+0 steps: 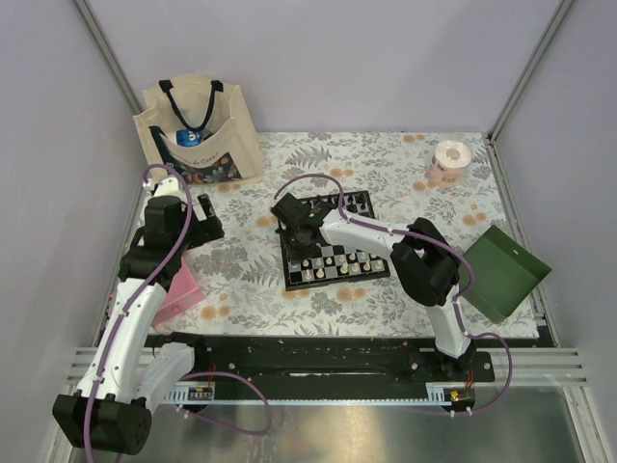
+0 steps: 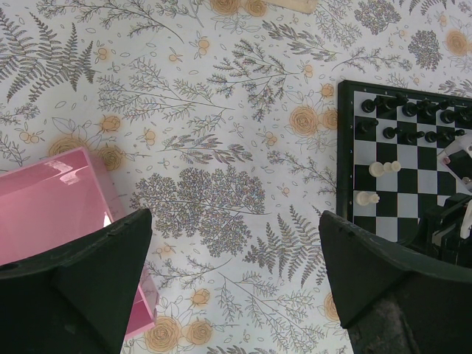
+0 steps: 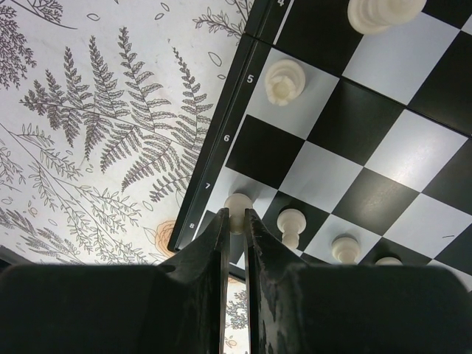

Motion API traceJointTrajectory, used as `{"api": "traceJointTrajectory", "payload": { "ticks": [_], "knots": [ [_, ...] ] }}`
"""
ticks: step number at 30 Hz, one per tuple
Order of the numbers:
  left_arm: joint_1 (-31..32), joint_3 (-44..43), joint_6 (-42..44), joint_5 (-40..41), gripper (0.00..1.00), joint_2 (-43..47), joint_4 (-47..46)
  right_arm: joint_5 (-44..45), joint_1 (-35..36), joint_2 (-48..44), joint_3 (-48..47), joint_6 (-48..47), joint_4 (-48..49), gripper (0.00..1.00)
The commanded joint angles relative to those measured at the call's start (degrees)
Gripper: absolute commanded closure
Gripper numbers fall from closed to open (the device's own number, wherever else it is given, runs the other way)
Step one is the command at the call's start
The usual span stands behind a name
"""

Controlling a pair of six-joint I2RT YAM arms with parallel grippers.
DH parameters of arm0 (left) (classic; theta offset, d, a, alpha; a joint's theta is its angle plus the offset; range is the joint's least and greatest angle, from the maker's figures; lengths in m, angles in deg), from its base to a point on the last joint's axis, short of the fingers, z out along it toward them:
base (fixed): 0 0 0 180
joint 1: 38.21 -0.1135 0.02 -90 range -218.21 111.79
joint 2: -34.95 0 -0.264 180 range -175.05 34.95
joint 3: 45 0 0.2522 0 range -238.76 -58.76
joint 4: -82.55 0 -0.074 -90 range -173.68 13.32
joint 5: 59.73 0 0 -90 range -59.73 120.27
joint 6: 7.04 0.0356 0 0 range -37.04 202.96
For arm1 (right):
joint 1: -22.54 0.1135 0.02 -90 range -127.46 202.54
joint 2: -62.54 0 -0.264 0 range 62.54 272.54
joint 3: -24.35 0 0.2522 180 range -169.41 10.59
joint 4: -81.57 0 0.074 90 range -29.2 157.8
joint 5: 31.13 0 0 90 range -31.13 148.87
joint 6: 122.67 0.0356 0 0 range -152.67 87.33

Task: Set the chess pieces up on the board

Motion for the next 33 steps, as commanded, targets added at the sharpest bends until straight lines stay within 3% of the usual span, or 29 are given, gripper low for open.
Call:
{"api": "traceJointTrajectory", "payload": {
  "ticks": [1,5,14,33],
  "knots": [
    [-0.33,0.01,0.32,-1.14,0.01,0.17,-2.18,-0.7,1.01,-2.59,0.14,0.63,0.78,0.87],
    [-0.33,0.01,0.32,-1.05,0.01,0.08,-2.18,-0.52,0.93,-2.06,-0.04,0.63,0.52,0.86],
    [-0.42,0.01,0.32,-1.05,0.01,0.25,-2.09,0.36,0.93,-1.54,-0.74,0.28,0.26,0.71],
    [-0.33,0.27,0.32,-0.7,0.01,0.96,-2.18,4.4,-0.65,-1.54,-8.21,-0.34,-0.53,0.54]
  ]
}}
